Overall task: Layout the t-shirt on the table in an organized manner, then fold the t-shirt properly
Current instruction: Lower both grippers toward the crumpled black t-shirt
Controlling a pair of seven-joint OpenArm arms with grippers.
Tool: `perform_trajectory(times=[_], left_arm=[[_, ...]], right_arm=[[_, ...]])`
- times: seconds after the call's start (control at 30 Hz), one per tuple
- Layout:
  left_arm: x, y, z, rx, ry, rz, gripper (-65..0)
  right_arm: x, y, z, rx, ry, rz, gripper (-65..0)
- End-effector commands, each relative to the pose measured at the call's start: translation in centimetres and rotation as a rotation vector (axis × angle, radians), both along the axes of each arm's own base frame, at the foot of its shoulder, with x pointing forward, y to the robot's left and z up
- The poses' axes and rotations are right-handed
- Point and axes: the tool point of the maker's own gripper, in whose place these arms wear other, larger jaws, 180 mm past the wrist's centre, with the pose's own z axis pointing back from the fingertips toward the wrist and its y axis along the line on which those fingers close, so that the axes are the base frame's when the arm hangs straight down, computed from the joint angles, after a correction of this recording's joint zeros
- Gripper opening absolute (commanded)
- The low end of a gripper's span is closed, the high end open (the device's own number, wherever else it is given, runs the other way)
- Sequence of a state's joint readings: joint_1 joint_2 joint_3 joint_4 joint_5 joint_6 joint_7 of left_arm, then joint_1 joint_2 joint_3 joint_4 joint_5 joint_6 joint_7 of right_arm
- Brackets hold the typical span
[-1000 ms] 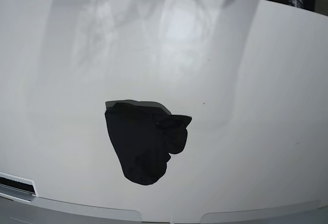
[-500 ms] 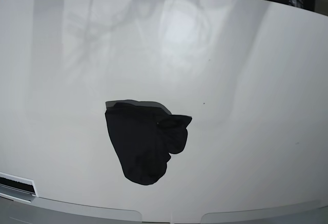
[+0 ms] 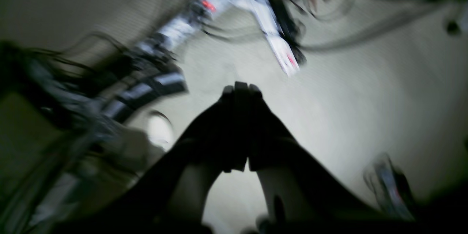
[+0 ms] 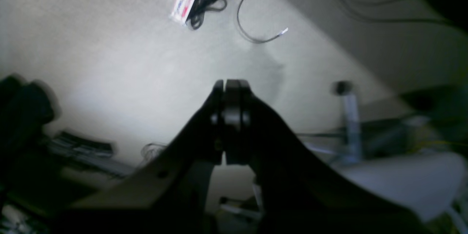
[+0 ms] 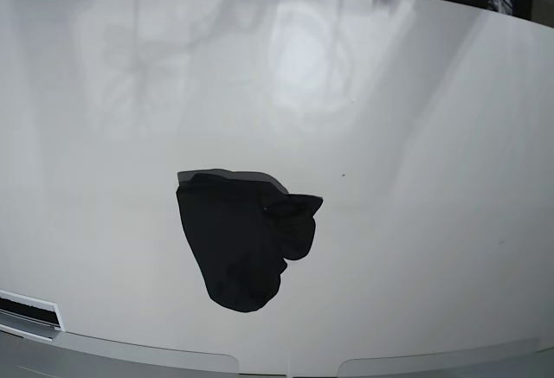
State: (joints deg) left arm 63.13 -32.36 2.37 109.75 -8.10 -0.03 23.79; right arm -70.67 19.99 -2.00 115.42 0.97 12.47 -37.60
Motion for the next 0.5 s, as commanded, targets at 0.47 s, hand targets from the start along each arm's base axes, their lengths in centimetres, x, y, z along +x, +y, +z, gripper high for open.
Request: perform_trajectory(times=[0.47], left_arm=[[16.9,-4.9,13.3,-0.176,-0.611,-0.119,-65.0]], right_arm=[[17.5,3.7,9.3,0.049,-0.677,0.171,-65.0]])
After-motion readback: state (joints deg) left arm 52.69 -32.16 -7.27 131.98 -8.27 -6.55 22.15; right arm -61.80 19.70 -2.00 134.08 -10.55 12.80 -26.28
